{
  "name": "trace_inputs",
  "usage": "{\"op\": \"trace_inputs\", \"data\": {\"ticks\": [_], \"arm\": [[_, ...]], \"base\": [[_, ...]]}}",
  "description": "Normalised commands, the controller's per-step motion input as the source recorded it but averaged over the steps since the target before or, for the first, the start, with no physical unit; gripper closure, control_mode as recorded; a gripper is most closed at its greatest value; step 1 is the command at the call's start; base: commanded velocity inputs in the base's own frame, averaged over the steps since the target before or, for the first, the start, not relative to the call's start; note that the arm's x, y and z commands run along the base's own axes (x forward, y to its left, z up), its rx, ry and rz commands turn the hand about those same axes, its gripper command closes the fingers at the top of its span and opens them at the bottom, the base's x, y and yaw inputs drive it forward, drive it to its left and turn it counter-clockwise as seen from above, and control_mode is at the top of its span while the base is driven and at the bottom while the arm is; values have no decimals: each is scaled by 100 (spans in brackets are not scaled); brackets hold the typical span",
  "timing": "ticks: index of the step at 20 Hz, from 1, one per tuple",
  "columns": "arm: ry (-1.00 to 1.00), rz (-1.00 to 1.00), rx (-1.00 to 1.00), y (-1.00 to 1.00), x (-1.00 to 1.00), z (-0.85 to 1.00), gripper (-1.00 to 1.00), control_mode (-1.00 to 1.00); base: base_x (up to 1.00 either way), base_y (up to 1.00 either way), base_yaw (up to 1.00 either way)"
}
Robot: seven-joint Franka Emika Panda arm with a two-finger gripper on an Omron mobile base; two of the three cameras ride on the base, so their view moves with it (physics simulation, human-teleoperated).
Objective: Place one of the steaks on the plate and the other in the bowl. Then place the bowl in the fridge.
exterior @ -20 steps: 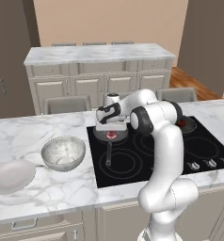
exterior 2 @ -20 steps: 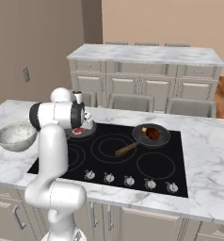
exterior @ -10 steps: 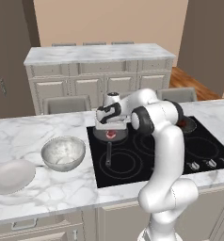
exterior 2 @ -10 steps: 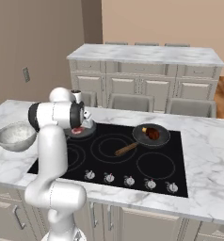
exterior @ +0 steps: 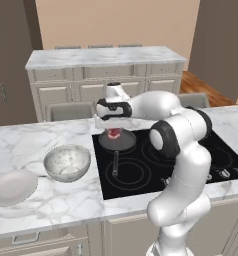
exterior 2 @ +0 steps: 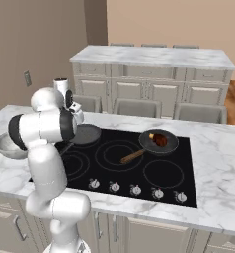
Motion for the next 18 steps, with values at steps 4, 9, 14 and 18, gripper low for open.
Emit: {"op": "trace_inputs", "data": {"ticks": [4, 9, 14, 18], "arm": [[-4, 6, -9, 84, -99, 96, 100, -100], [0, 12, -4, 71, -88, 62, 100, -100], [0, 10, 0, 95, -52, -10, 100, -100], [-2, 0, -4, 87, 0, -6, 100, -100]], "base": [[0, 0, 0], [0, 0, 0], [0, 0, 0], [0, 0, 0]]}}
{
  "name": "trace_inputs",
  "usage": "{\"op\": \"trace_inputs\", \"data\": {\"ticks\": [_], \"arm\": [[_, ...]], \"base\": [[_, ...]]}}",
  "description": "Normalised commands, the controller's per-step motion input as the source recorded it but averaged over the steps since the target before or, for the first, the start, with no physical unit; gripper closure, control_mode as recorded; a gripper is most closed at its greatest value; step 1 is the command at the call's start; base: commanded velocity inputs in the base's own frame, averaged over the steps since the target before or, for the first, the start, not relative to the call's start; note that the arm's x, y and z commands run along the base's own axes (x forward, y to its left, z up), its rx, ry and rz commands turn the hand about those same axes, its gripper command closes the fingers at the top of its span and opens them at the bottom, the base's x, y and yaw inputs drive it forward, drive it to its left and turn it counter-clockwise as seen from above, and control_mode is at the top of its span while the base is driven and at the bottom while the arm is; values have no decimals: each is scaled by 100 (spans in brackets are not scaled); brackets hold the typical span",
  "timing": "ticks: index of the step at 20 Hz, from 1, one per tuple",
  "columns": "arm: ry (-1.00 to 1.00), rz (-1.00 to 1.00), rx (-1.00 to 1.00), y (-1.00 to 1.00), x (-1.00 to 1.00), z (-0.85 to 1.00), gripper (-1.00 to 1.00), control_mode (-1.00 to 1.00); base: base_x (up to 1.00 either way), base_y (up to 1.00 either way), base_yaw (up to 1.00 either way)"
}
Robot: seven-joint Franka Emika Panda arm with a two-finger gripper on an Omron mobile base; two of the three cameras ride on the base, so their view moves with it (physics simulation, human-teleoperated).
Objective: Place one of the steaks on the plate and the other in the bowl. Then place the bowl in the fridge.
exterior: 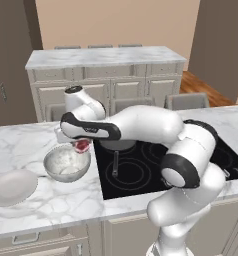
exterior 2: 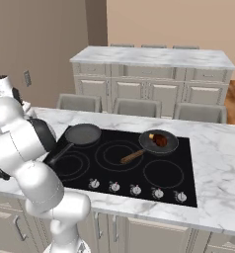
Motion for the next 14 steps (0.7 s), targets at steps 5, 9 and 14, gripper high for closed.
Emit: {"op": "trace_inputs", "data": {"ticks": [5, 9, 14], "arm": [[3, -1, -1, 42, 2, -44, 100, -100], [1, -2, 0, 34, -2, -43, 100, -100], [0, -1, 0, 2, 0, -43, 100, -100]], "base": [[0, 0, 0], [0, 0, 0], [0, 0, 0]]}}
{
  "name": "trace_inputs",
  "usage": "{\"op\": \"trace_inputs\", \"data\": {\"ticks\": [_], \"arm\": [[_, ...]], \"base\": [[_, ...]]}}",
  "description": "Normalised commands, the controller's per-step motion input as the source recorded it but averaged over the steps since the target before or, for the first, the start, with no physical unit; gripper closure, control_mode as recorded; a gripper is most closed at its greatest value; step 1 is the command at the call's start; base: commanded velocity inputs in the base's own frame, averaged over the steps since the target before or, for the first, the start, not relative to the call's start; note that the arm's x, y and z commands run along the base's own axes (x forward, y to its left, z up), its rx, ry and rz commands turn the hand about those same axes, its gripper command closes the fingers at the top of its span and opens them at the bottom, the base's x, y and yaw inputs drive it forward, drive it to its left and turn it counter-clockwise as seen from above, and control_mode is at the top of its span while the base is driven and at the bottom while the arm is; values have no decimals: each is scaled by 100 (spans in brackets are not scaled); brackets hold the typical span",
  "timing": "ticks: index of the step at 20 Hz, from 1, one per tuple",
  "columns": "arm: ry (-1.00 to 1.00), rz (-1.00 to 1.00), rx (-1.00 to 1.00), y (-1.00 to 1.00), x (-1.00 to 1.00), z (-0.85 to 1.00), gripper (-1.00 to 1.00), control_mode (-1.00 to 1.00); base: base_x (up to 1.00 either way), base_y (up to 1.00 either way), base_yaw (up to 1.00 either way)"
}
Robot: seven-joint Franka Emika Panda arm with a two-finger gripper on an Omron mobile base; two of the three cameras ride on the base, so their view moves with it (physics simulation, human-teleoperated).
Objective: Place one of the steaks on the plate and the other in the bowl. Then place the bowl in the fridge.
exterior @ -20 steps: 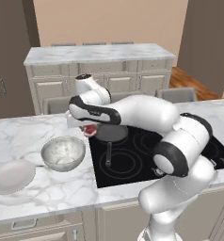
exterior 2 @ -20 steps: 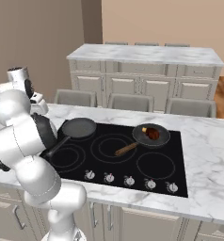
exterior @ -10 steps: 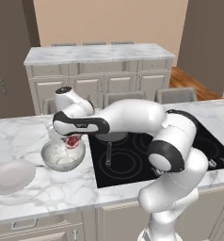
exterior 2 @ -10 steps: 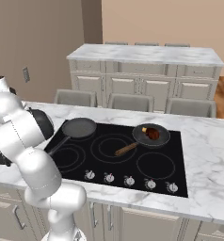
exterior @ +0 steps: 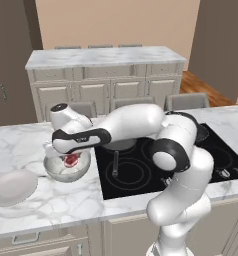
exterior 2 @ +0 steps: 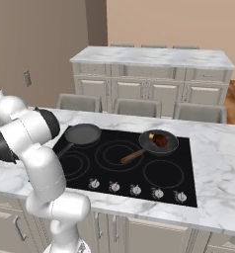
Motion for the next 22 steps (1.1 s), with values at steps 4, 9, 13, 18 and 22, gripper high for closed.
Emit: {"op": "trace_inputs", "data": {"ticks": [4, 9, 13, 18, 22], "arm": [[0, 0, 0, 0, 1, -41, 100, -100], [-1, 0, 0, 16, 5, -10, 100, -100], [4, 0, 0, 3, 0, -1, 100, -100], [3, 0, 0, 0, 0, -5, -100, -100], [-1, 0, 0, 0, -1, 2, -100, -100]], "base": [[0, 0, 0], [0, 0, 0], [0, 0, 0], [0, 0, 0], [0, 0, 0]]}}
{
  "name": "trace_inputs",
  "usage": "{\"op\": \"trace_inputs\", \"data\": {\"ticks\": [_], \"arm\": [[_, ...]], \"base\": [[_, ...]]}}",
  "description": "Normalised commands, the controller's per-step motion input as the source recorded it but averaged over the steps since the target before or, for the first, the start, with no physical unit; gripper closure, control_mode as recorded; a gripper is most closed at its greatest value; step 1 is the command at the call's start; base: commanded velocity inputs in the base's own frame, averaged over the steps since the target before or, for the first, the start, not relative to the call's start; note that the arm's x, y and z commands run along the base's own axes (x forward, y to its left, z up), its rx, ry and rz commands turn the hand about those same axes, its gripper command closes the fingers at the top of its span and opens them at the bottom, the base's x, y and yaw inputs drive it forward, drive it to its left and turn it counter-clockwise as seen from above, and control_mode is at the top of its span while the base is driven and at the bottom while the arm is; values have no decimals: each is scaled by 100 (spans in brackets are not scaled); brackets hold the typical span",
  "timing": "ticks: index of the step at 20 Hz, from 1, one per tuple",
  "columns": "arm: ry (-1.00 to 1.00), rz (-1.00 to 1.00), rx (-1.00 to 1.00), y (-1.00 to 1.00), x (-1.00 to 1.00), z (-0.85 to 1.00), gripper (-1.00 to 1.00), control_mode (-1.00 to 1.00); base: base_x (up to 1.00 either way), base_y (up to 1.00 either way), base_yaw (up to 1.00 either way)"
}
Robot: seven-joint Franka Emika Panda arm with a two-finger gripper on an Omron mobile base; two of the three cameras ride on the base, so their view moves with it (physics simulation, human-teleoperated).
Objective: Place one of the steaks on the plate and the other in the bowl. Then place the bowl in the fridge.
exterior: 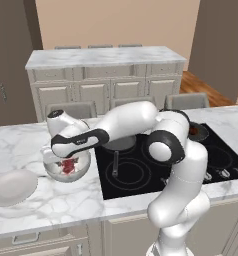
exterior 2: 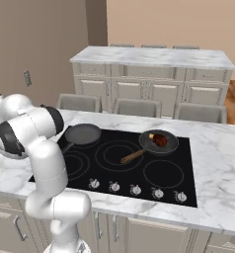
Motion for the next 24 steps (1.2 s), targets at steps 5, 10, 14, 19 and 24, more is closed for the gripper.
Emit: {"op": "trace_inputs", "data": {"ticks": [5, 10, 14, 19, 24], "arm": [[-1, 0, -1, -2, -1, 5, -100, -100], [-6, 1, 2, -81, -52, 72, -100, -100], [-9, 0, 19, -100, -93, 87, -100, -100], [-1, 11, 19, -100, -33, 68, -100, -100], [-3, 14, -2, -100, -2, 14, -100, -100]], "base": [[0, 0, 0], [0, 0, 0], [0, 0, 0], [0, 0, 0], [0, 0, 0]]}}
